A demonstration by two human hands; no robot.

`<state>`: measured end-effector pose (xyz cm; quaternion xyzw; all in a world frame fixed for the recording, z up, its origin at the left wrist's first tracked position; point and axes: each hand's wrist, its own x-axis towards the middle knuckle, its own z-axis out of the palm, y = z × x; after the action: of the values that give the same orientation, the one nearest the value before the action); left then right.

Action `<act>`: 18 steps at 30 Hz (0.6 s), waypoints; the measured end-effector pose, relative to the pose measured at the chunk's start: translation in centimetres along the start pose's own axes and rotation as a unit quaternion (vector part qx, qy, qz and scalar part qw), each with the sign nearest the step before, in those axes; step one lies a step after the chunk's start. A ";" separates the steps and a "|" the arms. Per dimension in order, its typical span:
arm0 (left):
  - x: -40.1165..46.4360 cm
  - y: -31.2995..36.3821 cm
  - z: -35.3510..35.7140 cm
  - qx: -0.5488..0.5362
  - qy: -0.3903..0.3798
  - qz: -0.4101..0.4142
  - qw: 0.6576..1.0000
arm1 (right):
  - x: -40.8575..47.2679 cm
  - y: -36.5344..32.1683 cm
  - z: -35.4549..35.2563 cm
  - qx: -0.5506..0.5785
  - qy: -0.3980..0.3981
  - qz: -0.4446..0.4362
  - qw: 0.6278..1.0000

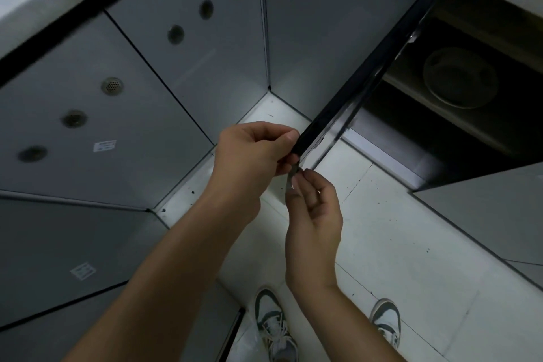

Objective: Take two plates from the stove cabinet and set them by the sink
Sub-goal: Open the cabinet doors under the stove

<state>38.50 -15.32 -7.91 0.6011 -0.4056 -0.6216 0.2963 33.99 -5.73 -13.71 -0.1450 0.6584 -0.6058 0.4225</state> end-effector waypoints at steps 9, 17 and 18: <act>-1.4 1.4 1.2 0.210 0.107 0.244 0.941 | 1.7 -1.1 -4.6 0.006 0.041 0.007 0.999; -5.2 3.7 9.0 0.215 -0.036 0.390 0.895 | 4.1 -4.7 -14.0 0.002 0.072 0.029 0.997; -5.5 3.6 10.5 0.214 -0.058 0.387 0.895 | 4.5 -5.1 -15.6 0.002 0.080 0.030 0.996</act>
<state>28.28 -10.82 -2.61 0.4082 -0.7459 -0.3897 0.3537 18.17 0.50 -12.17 -0.0751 0.6926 -0.6039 0.3872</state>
